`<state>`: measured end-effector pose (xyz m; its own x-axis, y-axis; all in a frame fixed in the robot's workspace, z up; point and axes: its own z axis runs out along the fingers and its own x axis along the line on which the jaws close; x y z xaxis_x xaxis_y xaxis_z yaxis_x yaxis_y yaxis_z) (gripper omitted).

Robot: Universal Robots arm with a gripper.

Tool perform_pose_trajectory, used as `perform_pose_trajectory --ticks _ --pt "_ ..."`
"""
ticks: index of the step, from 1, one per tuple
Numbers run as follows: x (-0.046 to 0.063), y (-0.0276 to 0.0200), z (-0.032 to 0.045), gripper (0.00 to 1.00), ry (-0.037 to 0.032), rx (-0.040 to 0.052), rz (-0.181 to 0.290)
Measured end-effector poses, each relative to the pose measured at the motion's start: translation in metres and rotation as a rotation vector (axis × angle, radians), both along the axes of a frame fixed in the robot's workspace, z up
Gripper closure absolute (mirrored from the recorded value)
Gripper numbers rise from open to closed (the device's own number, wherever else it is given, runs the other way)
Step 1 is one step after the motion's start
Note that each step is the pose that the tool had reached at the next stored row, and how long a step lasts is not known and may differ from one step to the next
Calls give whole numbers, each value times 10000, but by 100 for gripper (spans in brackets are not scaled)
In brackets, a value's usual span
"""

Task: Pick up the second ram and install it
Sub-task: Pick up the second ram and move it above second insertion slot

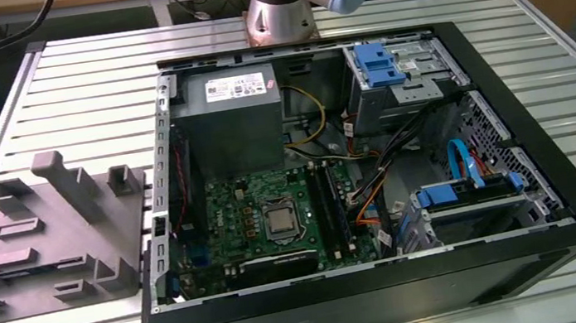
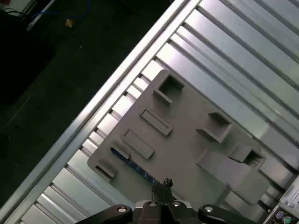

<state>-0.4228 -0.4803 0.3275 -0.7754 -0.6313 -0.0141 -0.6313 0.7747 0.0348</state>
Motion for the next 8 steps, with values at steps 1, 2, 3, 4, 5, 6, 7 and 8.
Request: perform_pose_trajectory --ticks 1,2,3,4,5,6,7,8 --pt "0 0 -1 90 -1 0 148" --pt "0 0 -2 90 0 0 305" --pt "0 0 -2 90 0 0 457" --pt "0 0 -3 90 -1 1 610" --pt "0 0 -3 90 0 0 764" --pt "0 0 -4 90 -1 0 918" --pt "0 0 -4 90 0 0 1075" --pt "0 0 -5 90 0 0 1243"
